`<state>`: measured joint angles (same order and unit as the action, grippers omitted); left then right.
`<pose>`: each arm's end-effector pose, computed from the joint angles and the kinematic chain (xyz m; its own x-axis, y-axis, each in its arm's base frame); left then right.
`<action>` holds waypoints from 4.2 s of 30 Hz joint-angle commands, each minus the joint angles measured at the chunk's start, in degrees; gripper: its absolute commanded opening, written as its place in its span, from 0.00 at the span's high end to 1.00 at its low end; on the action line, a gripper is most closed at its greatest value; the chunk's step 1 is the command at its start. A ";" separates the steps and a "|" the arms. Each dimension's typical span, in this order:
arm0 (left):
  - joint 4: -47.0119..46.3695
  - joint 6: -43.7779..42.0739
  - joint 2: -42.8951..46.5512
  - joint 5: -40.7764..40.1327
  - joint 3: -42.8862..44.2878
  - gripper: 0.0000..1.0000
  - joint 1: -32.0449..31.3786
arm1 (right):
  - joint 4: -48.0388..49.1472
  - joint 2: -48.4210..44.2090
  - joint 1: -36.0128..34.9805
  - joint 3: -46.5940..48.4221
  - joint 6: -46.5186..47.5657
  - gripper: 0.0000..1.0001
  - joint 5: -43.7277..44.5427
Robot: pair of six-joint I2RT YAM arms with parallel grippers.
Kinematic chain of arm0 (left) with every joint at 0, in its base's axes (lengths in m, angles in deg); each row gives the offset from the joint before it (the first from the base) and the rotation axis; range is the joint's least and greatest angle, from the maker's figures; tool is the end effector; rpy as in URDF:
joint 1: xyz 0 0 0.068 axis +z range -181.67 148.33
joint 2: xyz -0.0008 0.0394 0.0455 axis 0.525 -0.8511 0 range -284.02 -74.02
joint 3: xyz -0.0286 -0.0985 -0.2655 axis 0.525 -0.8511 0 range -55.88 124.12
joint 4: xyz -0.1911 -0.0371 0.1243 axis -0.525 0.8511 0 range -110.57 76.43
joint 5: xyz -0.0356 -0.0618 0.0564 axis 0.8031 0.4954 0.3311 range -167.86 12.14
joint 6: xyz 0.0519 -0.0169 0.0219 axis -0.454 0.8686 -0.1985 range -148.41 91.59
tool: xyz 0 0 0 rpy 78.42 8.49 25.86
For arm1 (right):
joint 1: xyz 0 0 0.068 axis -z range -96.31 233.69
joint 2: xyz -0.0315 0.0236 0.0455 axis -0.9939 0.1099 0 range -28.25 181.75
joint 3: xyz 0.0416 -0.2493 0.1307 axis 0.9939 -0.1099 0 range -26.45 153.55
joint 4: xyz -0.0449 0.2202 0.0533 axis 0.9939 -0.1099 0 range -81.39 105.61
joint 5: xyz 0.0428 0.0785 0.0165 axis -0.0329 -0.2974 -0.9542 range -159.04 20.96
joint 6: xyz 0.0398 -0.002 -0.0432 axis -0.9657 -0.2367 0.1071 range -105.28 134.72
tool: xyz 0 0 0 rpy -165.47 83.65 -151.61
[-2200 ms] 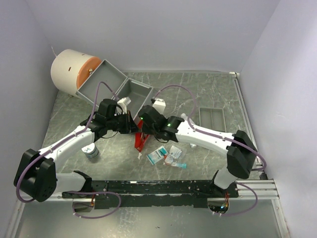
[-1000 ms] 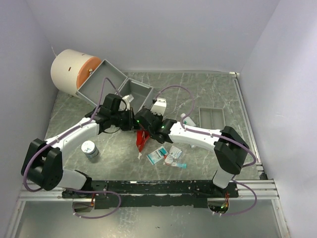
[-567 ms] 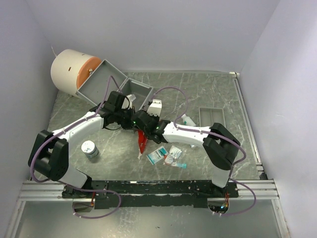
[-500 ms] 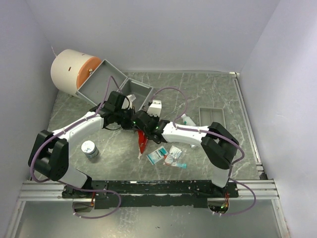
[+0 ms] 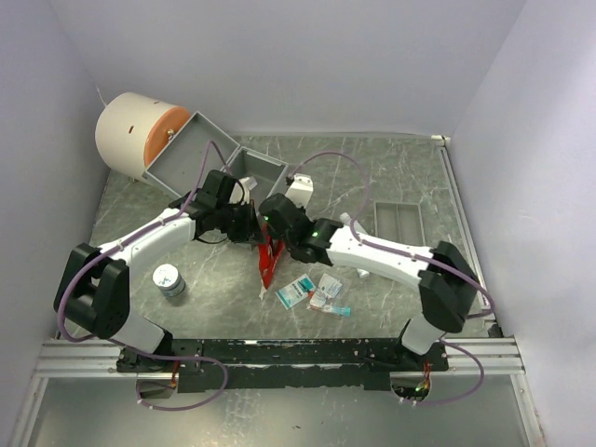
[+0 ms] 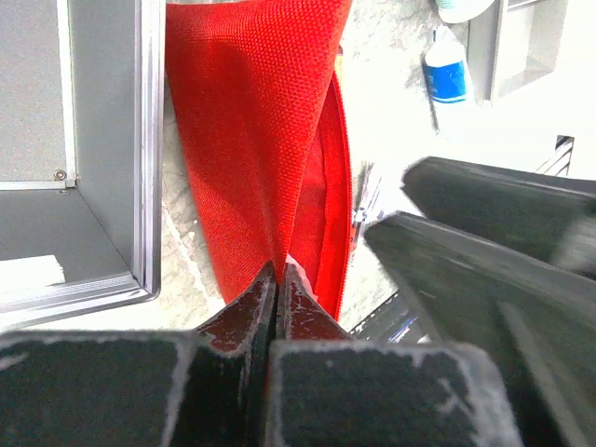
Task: Organize the medicine kit
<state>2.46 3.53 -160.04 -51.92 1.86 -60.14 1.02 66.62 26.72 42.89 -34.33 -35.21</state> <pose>0.2428 -0.1529 0.2536 -0.9362 -0.0335 -0.3500 0.2048 0.7571 -0.6204 0.2075 0.2758 0.2808 -0.5810 0.2575 -0.7721 -0.0391 0.9387 0.3425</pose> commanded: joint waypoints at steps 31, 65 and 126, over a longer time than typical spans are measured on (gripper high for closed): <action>-0.37 -7.09 2.17 0.59 -0.43 0.93 -0.45 | -21.90 -22.78 6.93 -31.12 -14.22 0.51 -10.08; -2.94 -6.84 1.50 2.82 -0.70 0.93 -0.45 | -13.87 -37.75 15.13 -38.78 -7.57 1.00 -13.20; -30.30 17.69 2.98 1.93 -14.59 0.93 -1.67 | -47.62 4.37 -2.70 32.77 -5.35 1.00 14.01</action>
<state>-26.79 22.79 -158.47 -48.64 -12.66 -61.15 -40.05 68.34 25.93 71.72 -35.19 -28.26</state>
